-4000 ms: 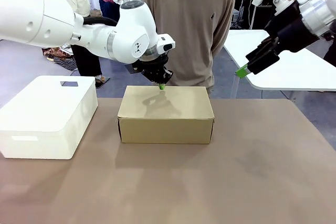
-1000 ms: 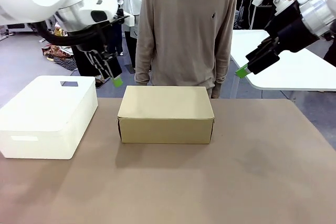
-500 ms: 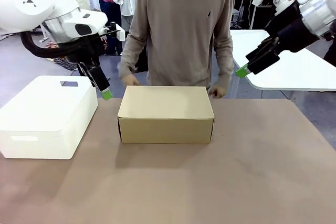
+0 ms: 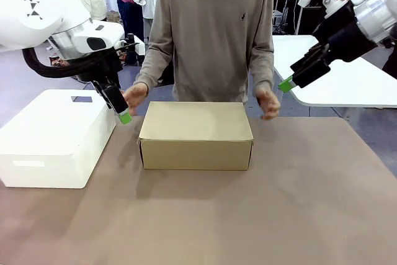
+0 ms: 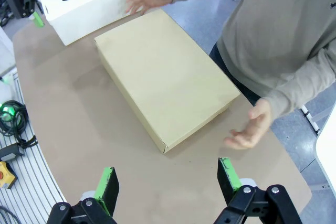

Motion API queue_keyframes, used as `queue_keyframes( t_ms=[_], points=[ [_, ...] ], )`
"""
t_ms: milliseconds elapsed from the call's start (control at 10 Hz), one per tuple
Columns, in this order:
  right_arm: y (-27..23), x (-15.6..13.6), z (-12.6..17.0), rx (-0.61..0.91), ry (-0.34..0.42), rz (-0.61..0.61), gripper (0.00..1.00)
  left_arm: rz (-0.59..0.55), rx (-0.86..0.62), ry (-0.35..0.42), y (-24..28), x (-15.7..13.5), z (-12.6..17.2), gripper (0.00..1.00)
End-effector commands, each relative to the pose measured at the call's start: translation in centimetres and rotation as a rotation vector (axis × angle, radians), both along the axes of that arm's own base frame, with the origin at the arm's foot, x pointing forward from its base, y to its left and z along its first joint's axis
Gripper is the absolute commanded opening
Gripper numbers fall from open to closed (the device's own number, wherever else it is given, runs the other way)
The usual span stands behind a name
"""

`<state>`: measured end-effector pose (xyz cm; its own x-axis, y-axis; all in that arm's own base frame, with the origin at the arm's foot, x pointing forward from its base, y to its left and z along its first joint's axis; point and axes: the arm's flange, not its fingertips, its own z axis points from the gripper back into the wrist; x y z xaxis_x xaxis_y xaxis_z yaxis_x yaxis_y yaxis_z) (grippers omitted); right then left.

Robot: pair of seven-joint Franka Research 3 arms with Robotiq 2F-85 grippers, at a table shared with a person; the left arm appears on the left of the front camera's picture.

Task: Pack the shoes into the box.
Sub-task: Press down on the lid of the Shoes Box.

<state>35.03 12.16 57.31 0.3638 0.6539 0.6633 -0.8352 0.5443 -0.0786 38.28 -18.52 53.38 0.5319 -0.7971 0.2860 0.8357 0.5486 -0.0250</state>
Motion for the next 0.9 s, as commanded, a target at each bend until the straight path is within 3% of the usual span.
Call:
queue_keyframes(
  t_ms=[0,800],
  points=[
    [0.12,0.15,0.19,-0.002,0.003,-0.019,1.00,-0.006,0.004,0.004,-0.07,0.04,0.39,1.00],
    [0.12,0.15,0.19,-0.002,0.003,-0.019,1.00,-0.006,0.004,0.004,-0.07,0.04,0.39,1.00]
  ],
)
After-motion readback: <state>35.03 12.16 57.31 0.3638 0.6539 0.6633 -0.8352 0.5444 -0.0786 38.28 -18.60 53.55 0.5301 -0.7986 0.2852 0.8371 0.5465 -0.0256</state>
